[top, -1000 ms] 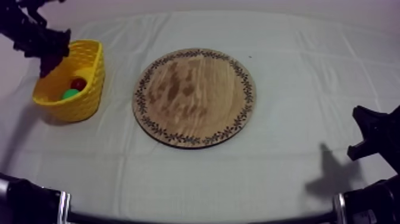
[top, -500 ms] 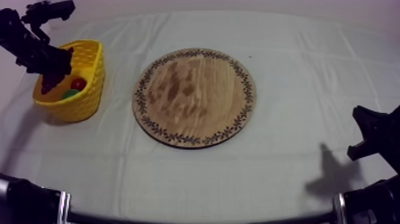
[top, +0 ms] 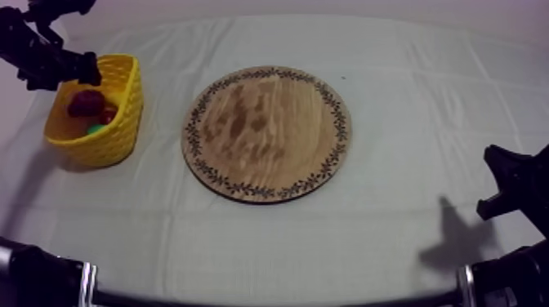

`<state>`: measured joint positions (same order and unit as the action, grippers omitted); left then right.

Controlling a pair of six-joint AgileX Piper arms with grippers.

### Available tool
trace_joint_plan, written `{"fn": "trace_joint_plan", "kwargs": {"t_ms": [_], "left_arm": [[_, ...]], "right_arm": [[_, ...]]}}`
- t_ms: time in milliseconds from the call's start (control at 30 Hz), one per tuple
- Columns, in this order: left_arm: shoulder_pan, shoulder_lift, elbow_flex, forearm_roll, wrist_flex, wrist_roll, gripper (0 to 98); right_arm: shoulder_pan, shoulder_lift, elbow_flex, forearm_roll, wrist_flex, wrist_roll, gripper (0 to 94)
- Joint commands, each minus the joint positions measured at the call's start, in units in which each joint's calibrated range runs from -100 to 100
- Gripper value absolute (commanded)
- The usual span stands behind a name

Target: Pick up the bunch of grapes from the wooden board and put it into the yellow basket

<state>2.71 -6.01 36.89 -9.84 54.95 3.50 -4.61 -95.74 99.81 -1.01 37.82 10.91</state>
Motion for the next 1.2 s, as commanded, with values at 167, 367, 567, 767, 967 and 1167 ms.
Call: {"fn": "trace_joint_plan", "kwargs": {"t_ms": [167,367,567,767,967,1167], "left_arm": [[0.0,-2.1,-1.6,-1.44,-1.1,2.8,69.8],[-0.2,-6.6,-3.1,-2.72,-4.2,3.6,23.3],[-0.6,-14.6,-0.7,-2.64,-9.5,4.1,4.7],[-1.8,-26.8,6.3,-2.13,-15.6,4.3,0.6],[-4.6,-44.8,19.0,0.85,-21.5,1.7,0.1],[-4.5,-62.5,30.7,3.44,-18.9,-2.5,0.0]], "right_arm": [[0.0,0.0,0.0,0.0,0.0,0.0,0.4],[0.0,0.0,0.0,0.0,0.0,0.0,0.4],[0.0,0.0,0.0,0.0,0.0,0.0,0.4],[0.0,0.0,0.0,0.0,0.0,0.0,0.4],[0.0,0.0,0.0,0.0,0.0,0.0,0.4],[0.0,0.0,0.0,0.0,0.0,0.0,0.4]]}}
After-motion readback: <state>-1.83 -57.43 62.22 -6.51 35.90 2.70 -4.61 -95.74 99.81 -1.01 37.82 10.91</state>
